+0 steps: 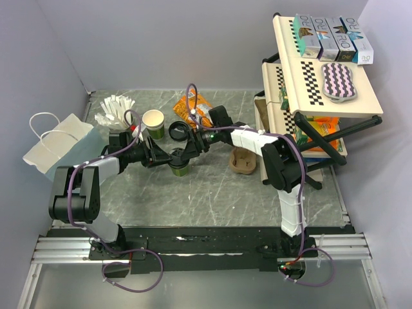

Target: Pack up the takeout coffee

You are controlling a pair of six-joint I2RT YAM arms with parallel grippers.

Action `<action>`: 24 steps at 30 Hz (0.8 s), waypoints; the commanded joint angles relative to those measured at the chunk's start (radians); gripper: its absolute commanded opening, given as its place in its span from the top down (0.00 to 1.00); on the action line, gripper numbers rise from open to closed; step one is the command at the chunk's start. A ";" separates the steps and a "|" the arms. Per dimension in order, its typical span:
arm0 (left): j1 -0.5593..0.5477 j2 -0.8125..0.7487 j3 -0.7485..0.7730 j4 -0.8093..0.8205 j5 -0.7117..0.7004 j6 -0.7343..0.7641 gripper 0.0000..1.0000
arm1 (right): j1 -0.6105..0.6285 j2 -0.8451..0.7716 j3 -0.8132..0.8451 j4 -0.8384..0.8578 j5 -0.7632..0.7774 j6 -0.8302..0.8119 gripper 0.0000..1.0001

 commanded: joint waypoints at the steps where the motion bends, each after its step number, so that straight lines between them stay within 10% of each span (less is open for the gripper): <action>1: -0.009 0.030 0.012 -0.036 -0.041 0.054 0.40 | 0.014 0.022 0.007 0.014 -0.028 -0.009 0.03; 24: -0.010 0.152 -0.037 0.050 -0.030 0.115 0.42 | 0.019 0.034 -0.172 0.203 0.044 0.072 0.12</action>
